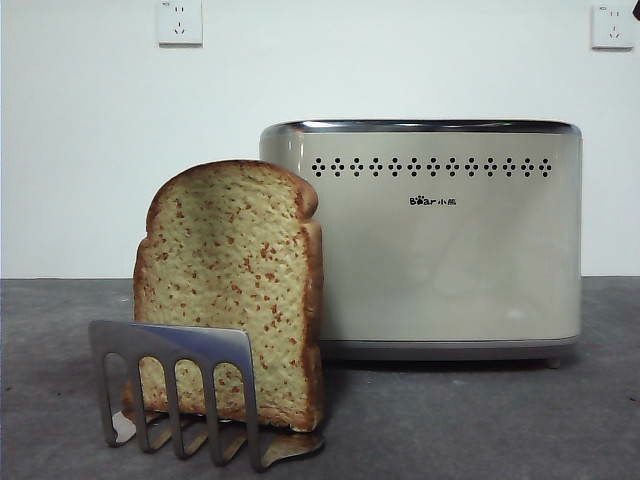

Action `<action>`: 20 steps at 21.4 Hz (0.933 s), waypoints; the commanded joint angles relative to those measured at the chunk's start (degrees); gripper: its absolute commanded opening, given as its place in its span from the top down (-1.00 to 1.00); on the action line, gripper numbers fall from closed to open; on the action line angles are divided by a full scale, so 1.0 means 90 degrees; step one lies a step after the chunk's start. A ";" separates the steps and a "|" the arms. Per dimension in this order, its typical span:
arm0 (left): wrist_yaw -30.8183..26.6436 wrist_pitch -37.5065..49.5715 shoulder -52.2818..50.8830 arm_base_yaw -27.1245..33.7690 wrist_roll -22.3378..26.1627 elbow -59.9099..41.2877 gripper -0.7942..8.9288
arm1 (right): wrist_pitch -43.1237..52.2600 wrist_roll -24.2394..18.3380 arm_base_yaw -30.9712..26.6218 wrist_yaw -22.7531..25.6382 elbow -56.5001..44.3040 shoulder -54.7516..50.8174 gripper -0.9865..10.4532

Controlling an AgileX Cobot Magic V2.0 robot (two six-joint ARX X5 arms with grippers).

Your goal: Pick up a slice of bread from the rack,put the bread on the toaster,press the button

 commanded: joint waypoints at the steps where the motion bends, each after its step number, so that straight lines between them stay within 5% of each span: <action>1: -0.0187 -0.0260 0.0170 -0.0002 0.0095 0.0063 0.85 | -0.0095 0.0017 0.0007 -0.0027 0.0097 0.0036 0.83; 5: -0.0991 -0.0709 0.0503 0.0104 -0.0265 0.0087 0.85 | -0.0143 0.0015 0.0007 -0.0177 0.0104 0.0036 0.83; 8: -0.0991 -0.0733 0.0629 0.0124 -0.0624 0.0090 0.79 | -0.0180 0.0010 0.0007 -0.0192 0.0104 0.0036 0.83; 12: -0.1161 -0.0651 0.0629 0.0121 -0.0624 0.0202 -0.27 | -0.0192 -0.0002 0.0007 -0.0194 0.0102 0.0036 0.83; 15: -0.1598 -0.0631 0.0665 0.0121 -0.0622 0.0238 -0.50 | -0.0236 -0.0002 0.0007 -0.0194 0.0102 0.0036 0.83; 20: -0.1479 -0.0369 0.0712 0.0121 -0.0631 0.0238 -0.53 | -0.0374 -0.0005 0.0007 -0.0194 0.0102 0.0036 0.83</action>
